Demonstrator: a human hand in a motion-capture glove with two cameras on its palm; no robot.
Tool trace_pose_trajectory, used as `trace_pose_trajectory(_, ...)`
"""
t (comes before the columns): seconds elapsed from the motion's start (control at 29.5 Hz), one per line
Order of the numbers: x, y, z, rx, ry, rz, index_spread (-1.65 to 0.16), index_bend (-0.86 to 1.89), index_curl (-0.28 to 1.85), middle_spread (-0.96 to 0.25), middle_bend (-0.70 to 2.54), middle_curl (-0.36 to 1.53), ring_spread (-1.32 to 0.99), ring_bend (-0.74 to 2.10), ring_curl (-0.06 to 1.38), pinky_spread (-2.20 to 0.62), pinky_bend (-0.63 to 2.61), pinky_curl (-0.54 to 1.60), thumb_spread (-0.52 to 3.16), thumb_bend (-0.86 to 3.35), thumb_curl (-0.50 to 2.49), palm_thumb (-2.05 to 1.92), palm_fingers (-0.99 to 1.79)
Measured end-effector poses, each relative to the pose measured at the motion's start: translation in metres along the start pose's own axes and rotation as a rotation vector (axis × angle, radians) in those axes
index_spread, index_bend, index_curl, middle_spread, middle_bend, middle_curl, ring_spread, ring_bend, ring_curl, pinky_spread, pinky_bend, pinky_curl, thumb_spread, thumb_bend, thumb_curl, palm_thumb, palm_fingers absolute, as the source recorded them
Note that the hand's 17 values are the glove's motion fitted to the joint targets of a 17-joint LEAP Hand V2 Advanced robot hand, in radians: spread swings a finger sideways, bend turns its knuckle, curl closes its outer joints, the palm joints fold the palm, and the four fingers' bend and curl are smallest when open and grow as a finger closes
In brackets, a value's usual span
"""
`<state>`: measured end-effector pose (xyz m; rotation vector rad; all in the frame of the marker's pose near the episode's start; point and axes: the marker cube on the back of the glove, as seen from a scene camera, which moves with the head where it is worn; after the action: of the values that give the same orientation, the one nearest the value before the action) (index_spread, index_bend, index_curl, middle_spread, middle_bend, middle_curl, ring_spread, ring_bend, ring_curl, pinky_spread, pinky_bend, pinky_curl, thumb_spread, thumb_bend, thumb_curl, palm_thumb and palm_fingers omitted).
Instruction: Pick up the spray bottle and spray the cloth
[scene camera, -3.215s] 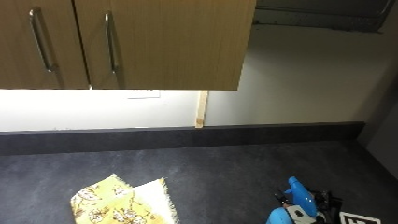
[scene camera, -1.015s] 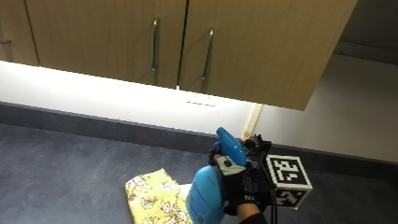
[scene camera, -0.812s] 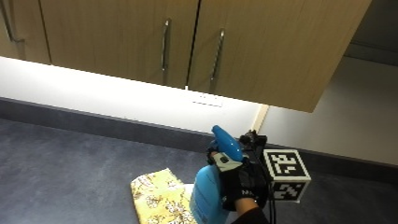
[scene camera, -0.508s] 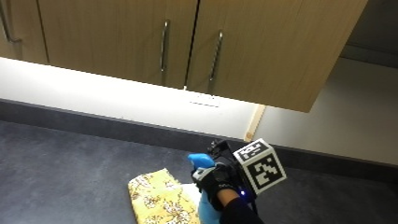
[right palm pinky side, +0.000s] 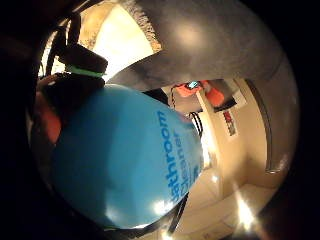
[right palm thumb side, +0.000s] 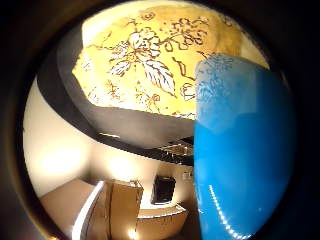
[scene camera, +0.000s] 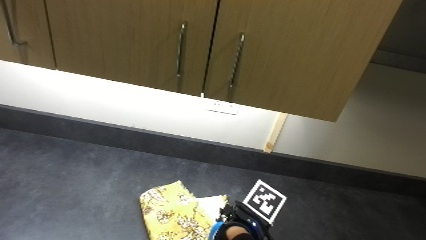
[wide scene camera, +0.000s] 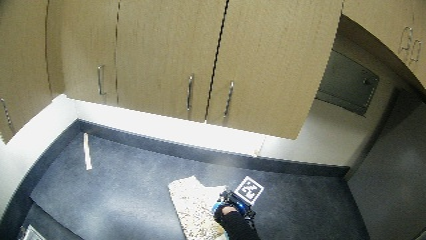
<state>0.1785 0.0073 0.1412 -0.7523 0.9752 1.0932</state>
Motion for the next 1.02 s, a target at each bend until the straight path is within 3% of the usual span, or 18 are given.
trace_pose_trajectory(0.34, -0.016, 0.026, -0.009, 0.084, -0.088, -0.235, -0.17, 0.37, 0.65, -0.05, 0.27, 0.58, 0.01, 0.23, 0.47, 0.18, 0.19, 0.27, 0.57, -0.02, 0.73, 1.21, 1.1)
trace_pose_trajectory(0.78, -0.03, 0.099, -0.026, 0.567, -0.5, -0.903, -0.17, 0.37, 0.66, -0.05, 0.26, 0.6, 0.02, 0.23, 0.47, 0.18, 0.17, 0.28, 0.58, -0.02, 0.74, 1.22, 1.09)
trace_pose_trajectory(1.02, -0.021, 0.106, -0.014, 0.645, -0.742, -1.096, -0.17, 0.37, 0.66, -0.04, 0.26, 0.61, 0.01, 0.24, 0.48, 0.19, 0.13, 0.26, 0.59, -0.01, 0.74, 1.23, 1.07)
